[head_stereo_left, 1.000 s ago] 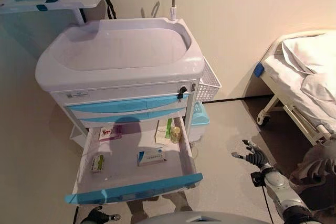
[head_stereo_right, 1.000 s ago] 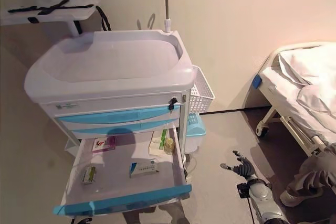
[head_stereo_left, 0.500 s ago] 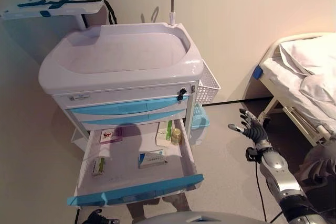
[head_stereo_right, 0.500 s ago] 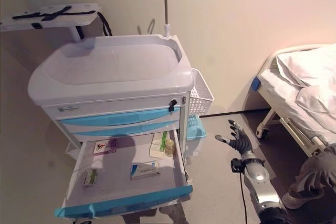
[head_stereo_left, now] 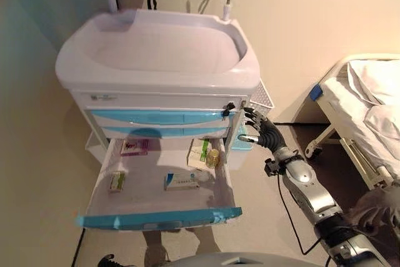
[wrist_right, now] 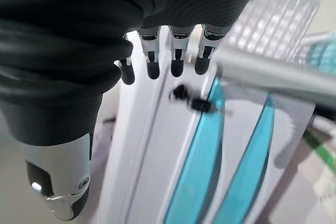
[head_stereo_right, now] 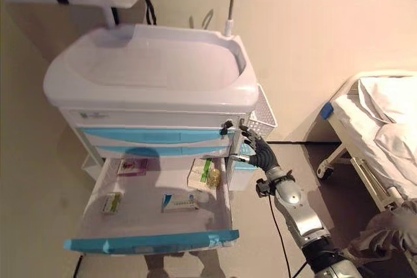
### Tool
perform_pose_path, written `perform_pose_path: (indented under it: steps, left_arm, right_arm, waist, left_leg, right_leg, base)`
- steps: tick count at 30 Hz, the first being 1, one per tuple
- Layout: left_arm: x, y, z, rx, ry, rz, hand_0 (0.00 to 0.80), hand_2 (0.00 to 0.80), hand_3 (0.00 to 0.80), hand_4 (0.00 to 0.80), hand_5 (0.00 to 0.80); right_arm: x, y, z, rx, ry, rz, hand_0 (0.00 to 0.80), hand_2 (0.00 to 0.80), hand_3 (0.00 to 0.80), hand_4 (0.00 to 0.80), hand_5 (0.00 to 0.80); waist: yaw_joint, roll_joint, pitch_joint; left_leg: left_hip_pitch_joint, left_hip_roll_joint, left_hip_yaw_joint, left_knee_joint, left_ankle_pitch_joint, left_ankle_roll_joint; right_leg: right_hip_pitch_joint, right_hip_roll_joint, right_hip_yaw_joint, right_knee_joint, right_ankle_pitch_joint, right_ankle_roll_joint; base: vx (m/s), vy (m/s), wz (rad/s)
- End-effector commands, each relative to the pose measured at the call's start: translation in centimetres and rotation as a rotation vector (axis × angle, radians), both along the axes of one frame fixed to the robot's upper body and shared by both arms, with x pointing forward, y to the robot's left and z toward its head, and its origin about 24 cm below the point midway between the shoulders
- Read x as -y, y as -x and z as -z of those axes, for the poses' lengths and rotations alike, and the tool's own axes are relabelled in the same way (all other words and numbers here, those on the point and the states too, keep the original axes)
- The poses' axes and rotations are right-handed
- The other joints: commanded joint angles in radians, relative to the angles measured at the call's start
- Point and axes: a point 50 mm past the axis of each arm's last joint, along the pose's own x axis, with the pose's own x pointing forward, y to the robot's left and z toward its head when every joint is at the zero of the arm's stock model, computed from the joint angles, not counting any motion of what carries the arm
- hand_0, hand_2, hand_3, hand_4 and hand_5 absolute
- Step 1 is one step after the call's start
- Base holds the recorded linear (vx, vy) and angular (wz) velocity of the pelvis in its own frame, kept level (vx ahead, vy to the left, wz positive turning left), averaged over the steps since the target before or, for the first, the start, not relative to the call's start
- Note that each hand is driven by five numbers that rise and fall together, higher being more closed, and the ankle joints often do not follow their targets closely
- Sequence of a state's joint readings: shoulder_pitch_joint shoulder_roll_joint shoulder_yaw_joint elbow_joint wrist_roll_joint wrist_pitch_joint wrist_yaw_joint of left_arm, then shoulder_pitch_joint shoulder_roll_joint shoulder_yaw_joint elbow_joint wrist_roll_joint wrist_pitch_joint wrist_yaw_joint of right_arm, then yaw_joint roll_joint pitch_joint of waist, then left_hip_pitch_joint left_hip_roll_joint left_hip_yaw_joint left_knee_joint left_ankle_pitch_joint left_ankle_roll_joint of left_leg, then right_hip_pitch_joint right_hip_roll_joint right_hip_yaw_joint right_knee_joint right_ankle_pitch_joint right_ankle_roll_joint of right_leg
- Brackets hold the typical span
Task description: Open the drawer and pick up the medicine
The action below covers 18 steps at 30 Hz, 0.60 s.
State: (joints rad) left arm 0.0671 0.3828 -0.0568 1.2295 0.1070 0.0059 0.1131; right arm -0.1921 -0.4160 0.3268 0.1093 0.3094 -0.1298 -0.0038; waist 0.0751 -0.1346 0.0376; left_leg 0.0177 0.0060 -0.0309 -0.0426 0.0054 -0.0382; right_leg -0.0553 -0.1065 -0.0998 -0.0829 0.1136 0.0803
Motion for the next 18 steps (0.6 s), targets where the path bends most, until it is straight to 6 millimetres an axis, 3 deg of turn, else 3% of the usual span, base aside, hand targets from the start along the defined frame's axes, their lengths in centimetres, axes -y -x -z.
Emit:
perform_pose_path:
  steps: [1,7,18]
  left_arm:
    - [-2.6,-3.4,-1.9,0.082,-0.118,0.020,0.000,0.000,0.000,0.000,0.000]
    - [-4.4,-5.6,-3.5,0.149,-0.187,0.001,0.000,0.000,0.000,0.000,0.000]
    - [-5.7,-6.3,-4.6,0.155,-0.246,0.026,0.000,0.000,0.000,0.000,0.000]
  right_arm:
    - [-2.0,-1.2,-4.9,0.202,-0.110,-0.077,0.000,0.000,0.000,0.000,0.000]
    - [-4.3,-1.0,-6.0,0.233,-0.145,-0.181,0.000,0.000,0.000,0.000,0.000]
    - [-7.3,0.0,-6.3,0.221,-0.158,-0.345,0.000,0.000,0.000,0.000,0.000]
  waist:
    - [0.017,-0.019,0.081]
    - [0.038,-0.054,0.168]
    - [0.062,-0.095,0.210]
  left_leg:
    - [-0.129,-0.061,-0.052,0.079,0.009,0.049]
    - [-0.211,-0.066,-0.068,0.148,0.007,0.044]
    - [-0.246,-0.060,-0.092,0.179,0.002,0.034]
  right_leg:
    - [-0.025,-0.008,-0.011,0.106,-0.052,0.064]
    - [-0.077,0.001,-0.018,0.131,-0.039,0.055]
    - [-0.092,0.013,-0.027,0.137,-0.042,0.048]
  base:
    - [-0.162,-0.048,0.09]
    - [-0.127,-0.053,0.04]
    - [-0.020,-0.026,0.06]
